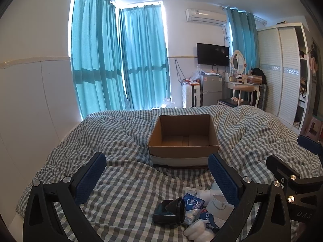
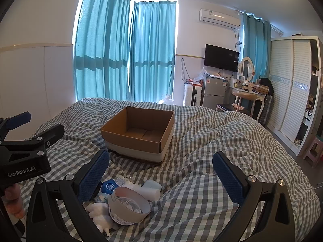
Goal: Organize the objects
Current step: 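Move both tools toward the pile of items beside the box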
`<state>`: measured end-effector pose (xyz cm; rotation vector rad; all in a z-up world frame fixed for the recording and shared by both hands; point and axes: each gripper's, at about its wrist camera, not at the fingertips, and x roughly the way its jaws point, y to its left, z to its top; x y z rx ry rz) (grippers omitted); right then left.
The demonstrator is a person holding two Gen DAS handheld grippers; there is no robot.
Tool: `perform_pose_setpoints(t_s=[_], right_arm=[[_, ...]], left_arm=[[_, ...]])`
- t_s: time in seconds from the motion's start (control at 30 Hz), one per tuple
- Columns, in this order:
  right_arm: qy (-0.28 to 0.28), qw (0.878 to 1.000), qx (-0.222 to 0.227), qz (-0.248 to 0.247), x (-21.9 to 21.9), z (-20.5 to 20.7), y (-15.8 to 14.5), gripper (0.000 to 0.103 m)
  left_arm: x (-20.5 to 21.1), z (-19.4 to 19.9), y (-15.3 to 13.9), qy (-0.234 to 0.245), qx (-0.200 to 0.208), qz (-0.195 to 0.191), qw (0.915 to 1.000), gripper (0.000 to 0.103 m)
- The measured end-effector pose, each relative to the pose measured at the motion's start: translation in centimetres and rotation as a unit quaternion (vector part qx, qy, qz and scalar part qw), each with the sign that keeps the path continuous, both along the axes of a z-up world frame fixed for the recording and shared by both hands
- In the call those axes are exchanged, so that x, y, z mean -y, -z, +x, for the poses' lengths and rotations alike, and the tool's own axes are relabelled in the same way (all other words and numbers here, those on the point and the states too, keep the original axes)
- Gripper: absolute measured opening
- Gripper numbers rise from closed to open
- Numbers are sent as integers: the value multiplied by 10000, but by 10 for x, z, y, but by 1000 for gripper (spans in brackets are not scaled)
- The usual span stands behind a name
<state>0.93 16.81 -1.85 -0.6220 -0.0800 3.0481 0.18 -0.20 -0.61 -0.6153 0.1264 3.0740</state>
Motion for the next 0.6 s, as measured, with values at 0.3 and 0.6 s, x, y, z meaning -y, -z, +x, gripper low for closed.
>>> perform_pose_setpoints(t_s=[0.3,0.6], right_arm=[[-69,10000,-2,-15,2,2,-2,103],[-185,9998,13,-16,5,3,-4,103]], left_arm=[[3,2,-2,72,-33,141,9999,103],[1,4,-3,140,-23,85,9999,103]])
